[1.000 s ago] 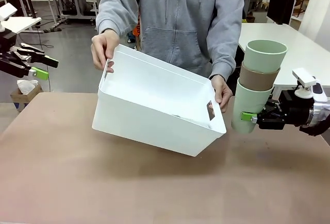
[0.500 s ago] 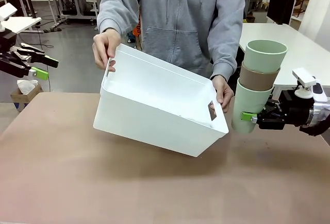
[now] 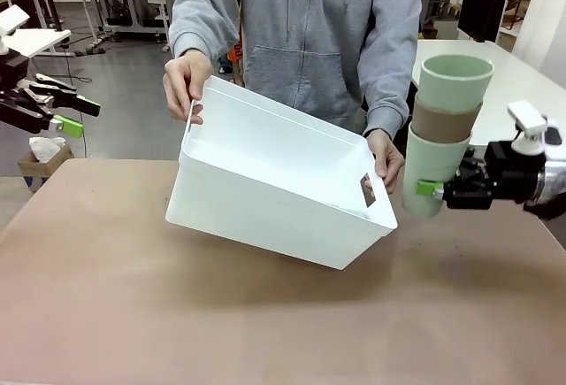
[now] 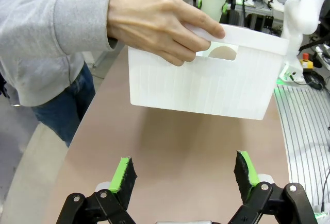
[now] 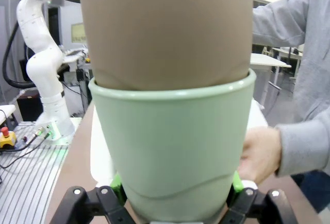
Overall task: Stack the cups and store them in the basket.
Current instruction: Place the stack of Reusable plastic cups into the Pantry Basket.
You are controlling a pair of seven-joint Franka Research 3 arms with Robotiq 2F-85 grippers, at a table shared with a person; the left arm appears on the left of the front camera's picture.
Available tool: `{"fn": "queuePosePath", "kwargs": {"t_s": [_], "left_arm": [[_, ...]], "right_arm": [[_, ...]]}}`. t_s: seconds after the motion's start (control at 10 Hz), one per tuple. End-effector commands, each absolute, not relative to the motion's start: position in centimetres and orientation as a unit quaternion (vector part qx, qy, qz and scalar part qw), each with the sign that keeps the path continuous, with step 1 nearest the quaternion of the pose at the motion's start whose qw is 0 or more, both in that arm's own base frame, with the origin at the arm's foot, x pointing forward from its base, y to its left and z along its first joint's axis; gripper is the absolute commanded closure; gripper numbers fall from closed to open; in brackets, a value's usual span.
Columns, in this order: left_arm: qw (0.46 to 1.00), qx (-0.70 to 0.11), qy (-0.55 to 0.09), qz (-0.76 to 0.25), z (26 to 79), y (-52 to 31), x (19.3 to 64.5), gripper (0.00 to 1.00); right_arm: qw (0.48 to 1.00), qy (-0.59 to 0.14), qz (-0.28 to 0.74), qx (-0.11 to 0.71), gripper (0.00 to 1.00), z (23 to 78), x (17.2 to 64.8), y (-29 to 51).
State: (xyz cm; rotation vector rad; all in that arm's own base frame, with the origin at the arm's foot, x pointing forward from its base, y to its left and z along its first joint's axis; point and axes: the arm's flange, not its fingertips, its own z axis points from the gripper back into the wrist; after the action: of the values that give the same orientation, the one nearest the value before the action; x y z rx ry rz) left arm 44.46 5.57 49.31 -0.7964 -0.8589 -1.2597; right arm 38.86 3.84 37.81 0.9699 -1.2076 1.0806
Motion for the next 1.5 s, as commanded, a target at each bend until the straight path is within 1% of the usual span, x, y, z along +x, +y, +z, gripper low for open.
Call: {"fn": "queuePosePath", "kwargs": {"t_s": [0.0,0.1,0.2,0.5,0.8,1.0,1.4], "left_arm": [[0.652,-0.349,-0.375,-0.559,49.5,5.6,44.3,0.0],[0.652,-0.349,-0.375,-0.559,49.5,5.6,44.3,0.0],[0.652,-0.349,-0.375,-0.559,49.5,5.6,44.3,0.0],[0.652,-0.349,-0.375,-0.559,49.5,5.6,44.3,0.0],[0.652,-0.349,-0.375,-0.559,49.5,5.6,44.3,0.0],[0.652,-0.349,-0.375,-0.559,49.5,5.6,44.3,0.0],[0.652,-0.349,-0.375,-0.559,49.5,5.6,44.3,0.0]], "right_arm": [[0.629,-0.501,0.463,0.374,0.16,44.3,38.6,6.1],[0.646,-0.49,0.467,0.353,0.16,47.1,39.0,7.8],[0.665,-0.476,0.471,0.332,0.16,48.5,39.5,9.6],[0.709,-0.437,0.489,0.258,0.16,50.6,40.8,15.1],[0.734,-0.398,0.516,0.189,0.16,49.9,41.4,20.6],[0.744,-0.373,0.532,0.154,0.16,48.3,42.2,24.0],[0.757,-0.348,0.545,0.09,0.16,44.5,44.3,29.0]]}}
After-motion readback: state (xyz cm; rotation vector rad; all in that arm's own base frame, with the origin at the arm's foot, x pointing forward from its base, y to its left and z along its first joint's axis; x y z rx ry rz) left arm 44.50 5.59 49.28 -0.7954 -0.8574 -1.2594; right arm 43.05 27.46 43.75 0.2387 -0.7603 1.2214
